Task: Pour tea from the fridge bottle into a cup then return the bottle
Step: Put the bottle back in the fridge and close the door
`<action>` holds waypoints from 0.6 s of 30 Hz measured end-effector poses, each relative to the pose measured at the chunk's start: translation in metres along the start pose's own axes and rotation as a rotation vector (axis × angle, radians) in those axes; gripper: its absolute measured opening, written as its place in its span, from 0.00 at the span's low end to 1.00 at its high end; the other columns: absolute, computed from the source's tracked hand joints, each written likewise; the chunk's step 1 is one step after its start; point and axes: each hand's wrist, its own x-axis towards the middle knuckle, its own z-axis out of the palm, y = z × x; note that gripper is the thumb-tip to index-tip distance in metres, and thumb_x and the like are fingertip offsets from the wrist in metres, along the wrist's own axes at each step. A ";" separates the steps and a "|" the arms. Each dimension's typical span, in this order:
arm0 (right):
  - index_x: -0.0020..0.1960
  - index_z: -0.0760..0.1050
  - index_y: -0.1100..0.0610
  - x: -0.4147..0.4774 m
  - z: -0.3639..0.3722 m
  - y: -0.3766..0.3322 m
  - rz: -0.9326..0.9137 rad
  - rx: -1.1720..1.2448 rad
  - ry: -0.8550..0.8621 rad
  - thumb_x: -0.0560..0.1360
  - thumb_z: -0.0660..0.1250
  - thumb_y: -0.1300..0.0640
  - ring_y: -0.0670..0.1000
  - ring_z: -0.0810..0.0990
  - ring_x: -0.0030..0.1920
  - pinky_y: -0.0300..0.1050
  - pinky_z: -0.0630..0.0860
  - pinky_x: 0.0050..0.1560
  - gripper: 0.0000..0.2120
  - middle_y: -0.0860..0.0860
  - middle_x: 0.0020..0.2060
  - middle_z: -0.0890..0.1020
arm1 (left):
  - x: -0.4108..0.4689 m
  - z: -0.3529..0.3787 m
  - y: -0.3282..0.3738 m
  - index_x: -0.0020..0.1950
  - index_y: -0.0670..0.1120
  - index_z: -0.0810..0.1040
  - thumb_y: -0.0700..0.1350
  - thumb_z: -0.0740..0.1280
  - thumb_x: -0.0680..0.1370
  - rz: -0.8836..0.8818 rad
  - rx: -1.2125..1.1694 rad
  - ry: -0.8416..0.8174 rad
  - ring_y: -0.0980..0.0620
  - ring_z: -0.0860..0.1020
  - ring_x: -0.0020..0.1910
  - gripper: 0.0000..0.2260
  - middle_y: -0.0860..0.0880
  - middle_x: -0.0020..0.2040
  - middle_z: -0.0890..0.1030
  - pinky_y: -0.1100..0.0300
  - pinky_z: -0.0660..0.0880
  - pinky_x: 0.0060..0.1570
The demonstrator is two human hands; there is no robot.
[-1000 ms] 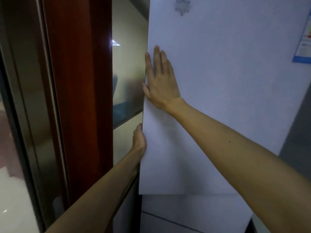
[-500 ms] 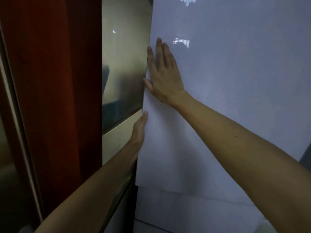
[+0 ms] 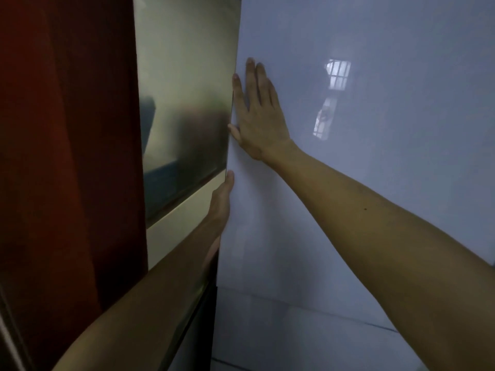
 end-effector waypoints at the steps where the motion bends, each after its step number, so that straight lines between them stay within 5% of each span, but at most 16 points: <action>1: 0.80 0.44 0.61 0.001 0.003 0.000 0.001 0.000 0.002 0.79 0.60 0.41 0.64 0.43 0.78 0.55 0.40 0.76 0.41 0.64 0.78 0.45 | 0.003 0.000 0.000 0.69 0.42 0.72 0.63 0.57 0.79 -0.004 0.011 0.019 0.49 0.78 0.54 0.29 0.45 0.62 0.78 0.52 0.73 0.57; 9: 0.80 0.46 0.61 0.007 0.022 0.004 0.023 -0.040 0.025 0.79 0.61 0.41 0.64 0.44 0.78 0.56 0.40 0.76 0.41 0.64 0.78 0.47 | 0.017 0.005 -0.003 0.69 0.43 0.72 0.61 0.55 0.80 0.030 -0.004 0.006 0.52 0.78 0.53 0.27 0.51 0.53 0.79 0.57 0.73 0.52; 18: 0.80 0.45 0.61 0.007 0.024 0.006 0.019 -0.033 0.015 0.79 0.61 0.41 0.64 0.44 0.78 0.55 0.40 0.76 0.42 0.63 0.78 0.46 | 0.016 0.006 -0.003 0.72 0.41 0.68 0.57 0.51 0.82 0.092 0.084 -0.001 0.53 0.75 0.54 0.26 0.47 0.63 0.75 0.63 0.70 0.53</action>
